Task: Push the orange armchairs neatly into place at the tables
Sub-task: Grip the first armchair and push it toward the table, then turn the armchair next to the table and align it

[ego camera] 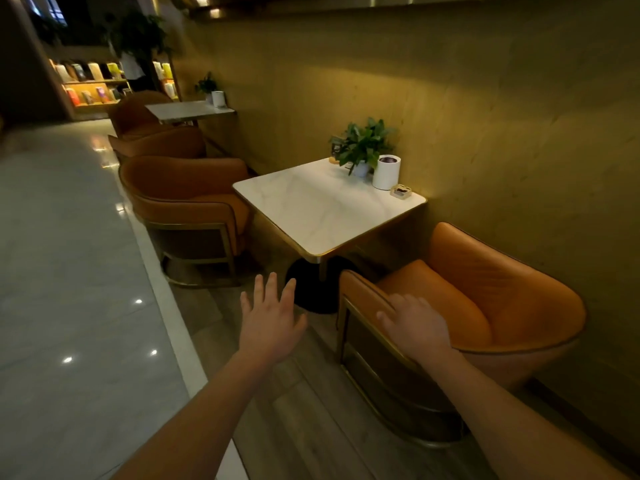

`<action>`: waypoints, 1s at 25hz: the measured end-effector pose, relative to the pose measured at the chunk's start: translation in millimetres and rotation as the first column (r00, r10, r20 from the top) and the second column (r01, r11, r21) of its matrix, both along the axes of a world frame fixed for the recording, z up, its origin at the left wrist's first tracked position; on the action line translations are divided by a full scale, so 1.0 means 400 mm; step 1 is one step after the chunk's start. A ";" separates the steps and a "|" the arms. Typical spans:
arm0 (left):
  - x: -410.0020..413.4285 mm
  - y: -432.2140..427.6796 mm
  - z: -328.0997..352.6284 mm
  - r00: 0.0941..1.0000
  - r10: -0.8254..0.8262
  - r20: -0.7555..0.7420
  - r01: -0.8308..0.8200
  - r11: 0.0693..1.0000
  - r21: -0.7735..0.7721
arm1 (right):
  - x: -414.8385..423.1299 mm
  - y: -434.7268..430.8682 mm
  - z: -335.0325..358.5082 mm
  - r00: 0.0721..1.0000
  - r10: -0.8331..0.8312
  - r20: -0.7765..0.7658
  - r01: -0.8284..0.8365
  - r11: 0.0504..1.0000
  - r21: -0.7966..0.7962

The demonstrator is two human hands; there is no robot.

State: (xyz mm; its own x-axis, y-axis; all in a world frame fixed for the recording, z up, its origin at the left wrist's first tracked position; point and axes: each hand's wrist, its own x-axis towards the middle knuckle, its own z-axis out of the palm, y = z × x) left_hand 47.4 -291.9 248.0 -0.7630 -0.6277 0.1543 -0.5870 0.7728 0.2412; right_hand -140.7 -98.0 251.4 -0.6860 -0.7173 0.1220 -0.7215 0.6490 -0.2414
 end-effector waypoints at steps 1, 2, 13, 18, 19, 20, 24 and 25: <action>0.013 -0.033 0.004 1.000 0.009 0.003 -0.008 1.000 -0.003 | 0.011 -0.037 0.008 1.000 0.003 -0.006 -0.003 1.000 -0.002; 0.022 -0.065 0.007 1.000 0.021 0.007 -0.021 1.000 -0.005 | 0.021 -0.074 0.017 1.000 0.004 -0.018 -0.004 1.000 -0.005; -0.017 -0.478 -0.026 0.981 0.176 0.085 -0.176 0.984 -0.002 | -0.065 -0.592 -0.009 0.991 0.124 -0.057 -0.126 0.992 -0.027; -0.046 -0.743 -0.014 0.944 0.300 0.135 -0.304 0.952 0.010 | -0.123 -0.929 -0.033 0.955 0.296 -0.016 -0.296 0.955 -0.014; -0.046 -0.798 -0.015 0.936 0.325 0.137 -0.331 0.944 0.018 | -0.128 -0.996 -0.039 0.945 0.328 -0.010 -0.328 0.945 -0.005; -0.043 -0.842 -0.017 0.931 0.338 0.138 -0.345 0.938 0.029 | -0.131 -1.053 -0.044 0.937 0.350 -0.001 -0.350 0.937 -0.005; -0.010 -1.051 -0.043 0.919 0.378 0.108 -0.386 0.920 0.063 | -0.125 -1.311 -0.072 0.906 0.424 0.010 -0.424 0.905 0.028; 0.003 -1.115 -0.052 0.915 0.391 0.098 -0.398 0.915 0.063 | -0.117 -1.384 -0.075 0.898 0.440 0.010 -0.440 0.897 0.036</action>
State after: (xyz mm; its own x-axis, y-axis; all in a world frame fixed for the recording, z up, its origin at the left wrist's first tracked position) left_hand 48.5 -737.9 227.1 -0.4589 -0.8877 0.0386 -0.8603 0.4547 0.2305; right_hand -187.5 -651.7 221.2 -0.2999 -0.9498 0.0888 -0.9350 0.2742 -0.2250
